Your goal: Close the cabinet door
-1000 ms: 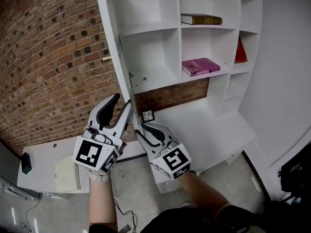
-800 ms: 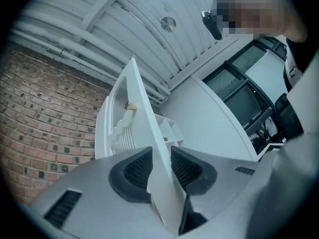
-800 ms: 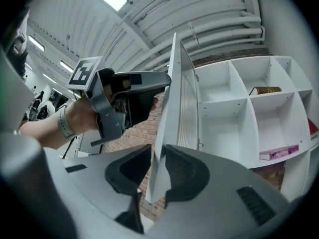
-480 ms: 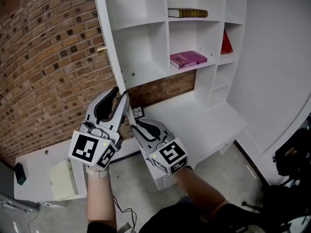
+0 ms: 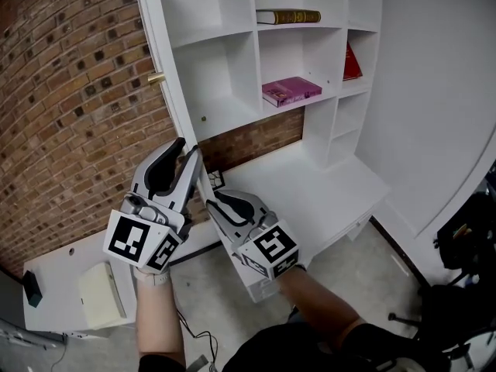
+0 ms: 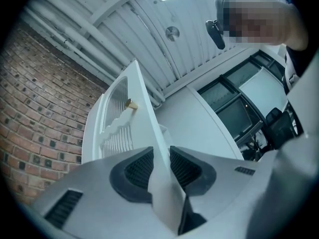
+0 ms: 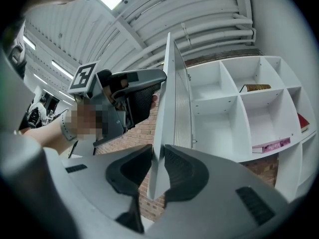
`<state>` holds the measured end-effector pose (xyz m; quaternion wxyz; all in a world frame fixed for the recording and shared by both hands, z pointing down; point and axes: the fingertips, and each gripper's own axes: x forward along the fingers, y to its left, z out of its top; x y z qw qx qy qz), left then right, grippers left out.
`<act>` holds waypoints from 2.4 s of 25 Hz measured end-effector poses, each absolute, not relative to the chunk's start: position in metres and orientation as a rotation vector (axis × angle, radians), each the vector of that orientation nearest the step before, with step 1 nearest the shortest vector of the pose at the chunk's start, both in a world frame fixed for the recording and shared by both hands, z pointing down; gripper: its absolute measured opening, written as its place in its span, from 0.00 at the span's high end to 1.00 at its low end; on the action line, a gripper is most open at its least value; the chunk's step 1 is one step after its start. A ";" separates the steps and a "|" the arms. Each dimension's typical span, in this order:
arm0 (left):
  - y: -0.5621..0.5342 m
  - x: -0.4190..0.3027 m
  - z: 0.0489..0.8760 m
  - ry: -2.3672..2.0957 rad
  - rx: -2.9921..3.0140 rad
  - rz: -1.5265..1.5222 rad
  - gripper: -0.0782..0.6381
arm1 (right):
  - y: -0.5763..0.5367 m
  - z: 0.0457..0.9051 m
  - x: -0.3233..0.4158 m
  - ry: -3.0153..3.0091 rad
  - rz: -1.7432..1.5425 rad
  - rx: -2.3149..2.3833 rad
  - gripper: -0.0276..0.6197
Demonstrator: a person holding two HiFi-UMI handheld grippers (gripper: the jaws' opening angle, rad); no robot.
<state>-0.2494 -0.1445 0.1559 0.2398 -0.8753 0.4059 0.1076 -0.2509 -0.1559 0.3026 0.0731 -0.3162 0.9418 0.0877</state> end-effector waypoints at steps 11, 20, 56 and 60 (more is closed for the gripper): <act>-0.149 -0.236 0.156 1.067 -2.384 0.279 0.75 | -0.162 0.302 -0.237 2.793 0.251 -0.964 0.82; -0.157 -0.219 0.156 1.028 -2.380 0.265 0.75 | -0.172 0.302 -0.221 2.778 0.254 -0.988 0.82; -0.281 -0.102 0.155 0.880 -2.418 0.272 0.80 | -0.307 0.301 -0.099 2.703 0.192 -1.009 0.81; -0.305 -0.091 0.155 0.884 -2.415 0.255 0.81 | -0.332 0.301 -0.089 2.709 0.177 -0.960 0.80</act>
